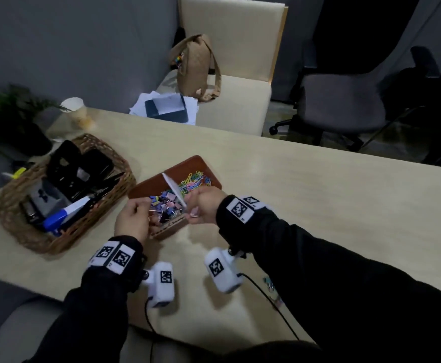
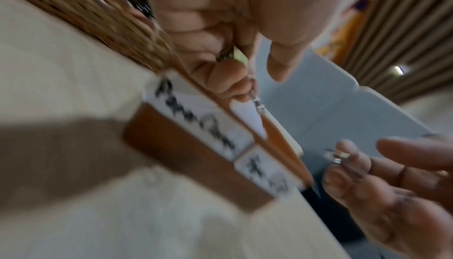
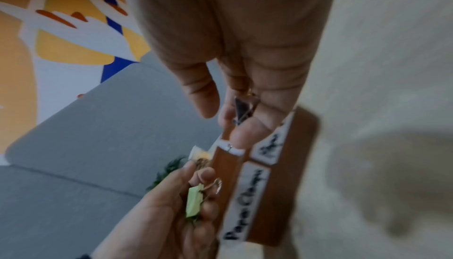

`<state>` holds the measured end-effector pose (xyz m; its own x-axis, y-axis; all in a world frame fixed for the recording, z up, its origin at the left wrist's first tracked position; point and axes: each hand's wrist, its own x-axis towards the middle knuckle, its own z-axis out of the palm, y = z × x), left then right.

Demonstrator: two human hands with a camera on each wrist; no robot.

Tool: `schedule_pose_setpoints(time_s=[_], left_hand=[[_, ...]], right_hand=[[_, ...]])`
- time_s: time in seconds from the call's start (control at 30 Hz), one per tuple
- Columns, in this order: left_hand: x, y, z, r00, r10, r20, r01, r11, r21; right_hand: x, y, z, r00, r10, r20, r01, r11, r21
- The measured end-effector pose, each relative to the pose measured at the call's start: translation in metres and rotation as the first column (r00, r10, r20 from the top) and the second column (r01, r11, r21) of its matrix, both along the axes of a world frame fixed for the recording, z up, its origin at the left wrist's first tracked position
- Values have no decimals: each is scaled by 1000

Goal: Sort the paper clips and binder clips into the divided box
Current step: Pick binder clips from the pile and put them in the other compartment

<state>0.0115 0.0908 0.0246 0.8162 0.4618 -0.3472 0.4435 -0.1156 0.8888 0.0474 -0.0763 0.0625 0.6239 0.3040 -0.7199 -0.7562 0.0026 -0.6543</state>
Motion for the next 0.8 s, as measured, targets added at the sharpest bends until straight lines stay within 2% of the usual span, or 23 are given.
schedule_pose_setpoints(time_s=[0.1, 0.17, 0.23, 0.3, 0.4, 0.5, 0.6, 0.67, 0.73, 0.8], left_hand=[[6, 11, 1, 997, 76, -2, -76, 987, -139], [4, 13, -2, 998, 68, 6, -66, 989, -131], [-2, 10, -3, 999, 21, 38, -19, 998, -52], [-7, 1, -5, 992, -89, 87, 83, 993, 79], [-14, -20, -8, 941, -332, 67, 303, 914, 268], [-18, -53, -14, 852, -522, -36, 508, 809, 295], [-26, -89, -22, 726, -679, -109, 675, 673, 303], [-32, -112, -26, 619, -769, -159, 768, 551, 326], [-40, -131, -32, 487, -845, -222, 850, 400, 344], [-49, -146, -39, 354, -887, -296, 901, 239, 361]], right_hand=[[6, 30, 4, 997, -64, -31, 65, 997, 31], [5, 35, 3, 995, -102, 21, 102, 995, -1], [2, 28, -5, 988, -82, 133, 92, 993, -74], [-4, 7, -9, 974, -22, 227, 61, 985, -164], [-17, -42, -18, 945, 31, 324, 66, 957, -283], [-32, -95, -32, 941, 67, 331, 85, 902, -424], [-43, -142, -49, 929, 175, 327, 73, 778, -624], [-50, -165, -55, 898, 359, 255, -24, 618, -786], [-57, -180, -59, 817, 562, 128, -161, 437, -885], [-65, -189, -62, 697, 715, 46, -265, 317, -911]])
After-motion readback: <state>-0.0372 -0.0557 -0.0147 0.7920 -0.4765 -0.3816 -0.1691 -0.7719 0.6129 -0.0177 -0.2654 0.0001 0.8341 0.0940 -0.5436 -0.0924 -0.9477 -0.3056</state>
